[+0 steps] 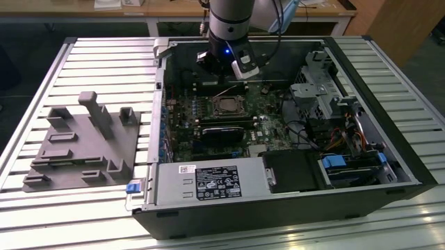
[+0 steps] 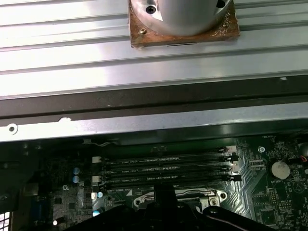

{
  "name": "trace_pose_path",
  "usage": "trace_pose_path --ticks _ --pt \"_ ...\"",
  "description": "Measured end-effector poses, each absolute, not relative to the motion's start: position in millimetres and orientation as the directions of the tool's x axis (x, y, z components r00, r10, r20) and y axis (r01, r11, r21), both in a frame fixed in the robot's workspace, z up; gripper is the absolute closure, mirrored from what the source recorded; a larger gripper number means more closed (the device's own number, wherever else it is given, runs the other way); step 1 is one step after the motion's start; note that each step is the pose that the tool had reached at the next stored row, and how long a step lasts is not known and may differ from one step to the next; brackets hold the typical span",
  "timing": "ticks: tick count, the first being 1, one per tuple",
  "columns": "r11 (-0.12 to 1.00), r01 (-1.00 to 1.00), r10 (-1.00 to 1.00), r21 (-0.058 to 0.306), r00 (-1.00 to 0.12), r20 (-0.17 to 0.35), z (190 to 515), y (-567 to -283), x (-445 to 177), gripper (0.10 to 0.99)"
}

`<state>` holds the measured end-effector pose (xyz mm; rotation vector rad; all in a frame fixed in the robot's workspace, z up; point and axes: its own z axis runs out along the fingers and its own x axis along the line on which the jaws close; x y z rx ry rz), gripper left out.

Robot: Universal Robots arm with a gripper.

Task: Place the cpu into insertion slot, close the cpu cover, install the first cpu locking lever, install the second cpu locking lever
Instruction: 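Install the first cpu locking lever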

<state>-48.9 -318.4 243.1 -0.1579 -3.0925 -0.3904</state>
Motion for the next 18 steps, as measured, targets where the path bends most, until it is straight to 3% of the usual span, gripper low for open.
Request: trace_pose_path --ticks 6,18 --pt "0.965 0.103 0.098 0.243 -0.995 0.032 243.0 -318.3 -48.7 0.980" --pt "0.971 0.112 0.122 0.211 -0.992 -0.031 237.9 -318.4 -49.7 0.980"
